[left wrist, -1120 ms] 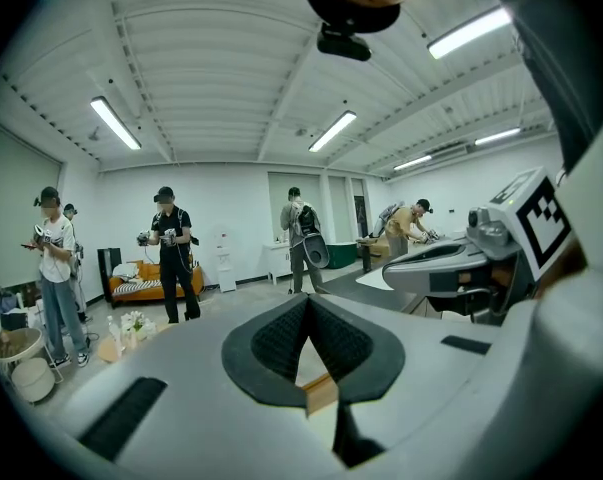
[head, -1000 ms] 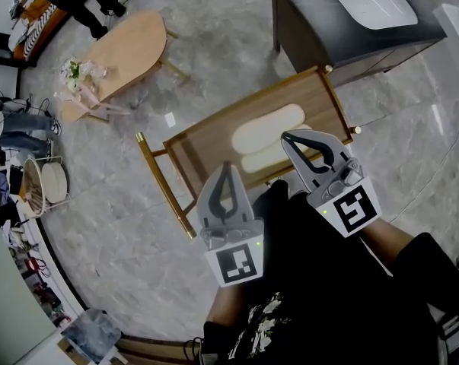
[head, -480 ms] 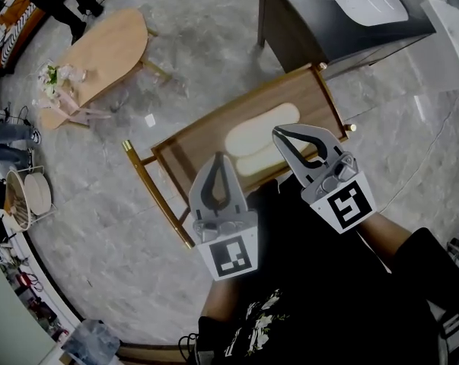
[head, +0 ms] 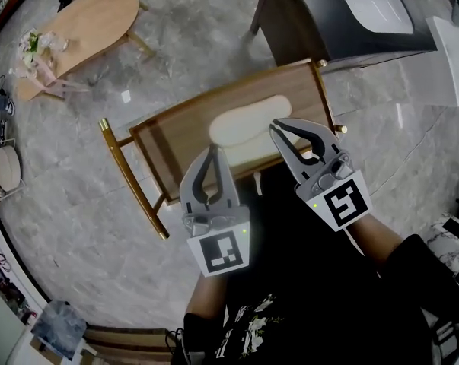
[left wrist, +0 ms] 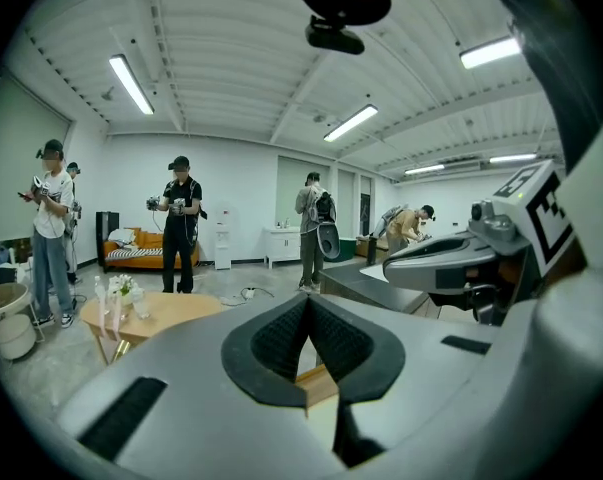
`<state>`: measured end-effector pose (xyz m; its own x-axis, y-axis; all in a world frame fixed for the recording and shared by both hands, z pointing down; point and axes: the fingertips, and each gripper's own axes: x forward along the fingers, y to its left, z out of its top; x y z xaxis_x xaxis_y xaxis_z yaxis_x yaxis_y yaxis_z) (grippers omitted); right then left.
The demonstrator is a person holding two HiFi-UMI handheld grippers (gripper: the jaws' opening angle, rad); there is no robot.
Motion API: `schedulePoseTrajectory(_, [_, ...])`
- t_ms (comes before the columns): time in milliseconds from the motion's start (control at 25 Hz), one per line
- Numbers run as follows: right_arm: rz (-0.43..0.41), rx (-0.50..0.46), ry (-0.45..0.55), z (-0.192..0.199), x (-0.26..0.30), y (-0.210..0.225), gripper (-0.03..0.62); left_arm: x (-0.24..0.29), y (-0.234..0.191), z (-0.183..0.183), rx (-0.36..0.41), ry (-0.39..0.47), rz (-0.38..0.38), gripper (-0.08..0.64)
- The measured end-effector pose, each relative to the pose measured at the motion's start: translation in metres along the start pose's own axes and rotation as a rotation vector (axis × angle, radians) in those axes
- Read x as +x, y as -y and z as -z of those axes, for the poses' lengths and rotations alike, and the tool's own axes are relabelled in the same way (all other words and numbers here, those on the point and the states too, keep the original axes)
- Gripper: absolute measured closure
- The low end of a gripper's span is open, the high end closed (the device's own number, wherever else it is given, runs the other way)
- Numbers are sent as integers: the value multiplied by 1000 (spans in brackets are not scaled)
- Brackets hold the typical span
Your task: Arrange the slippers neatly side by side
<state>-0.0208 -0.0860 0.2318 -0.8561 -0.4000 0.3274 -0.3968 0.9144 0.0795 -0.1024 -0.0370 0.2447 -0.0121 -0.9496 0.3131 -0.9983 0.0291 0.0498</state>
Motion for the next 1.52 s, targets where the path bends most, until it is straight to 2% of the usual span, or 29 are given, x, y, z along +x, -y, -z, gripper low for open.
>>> schedulePoseTrajectory(120, [-60, -24, -53, 17, 7, -2, 589, 1, 0, 14, -19, -36, -27, 557])
schedulePoseTrajectory(400, [-201, -89, -141, 55, 25, -12, 505, 9, 5, 49, -71, -108, -71, 557])
schedulePoseTrajectory(480, [-225, -106, -159, 66, 29, -14, 495, 10, 5, 59, -82, -127, -90, 557])
schedulePoseTrajectory(640, [-273, -205, -161, 83, 39, -17, 494, 11, 0, 83, -120, -172, -139, 557])
schedulePoseTrajectory(840, [-312, -254, -194, 111, 47, -15, 491, 14, 2, 110, -167, -233, -168, 557])
schedulePoseTrajectory(1080, [-383, -337, -268, 152, 52, -21, 468, 26, 14, 139, -170, -290, -148, 557])
schedulePoseTrajectory(1320, [-435, -335, -343, 191, 52, -17, 463, 32, 28, 176, -206, -380, -136, 557])
schedulePoseTrajectory(1520, [-460, -338, -377, 215, 57, -17, 459, 40, 38, 205, -244, -417, -102, 557])
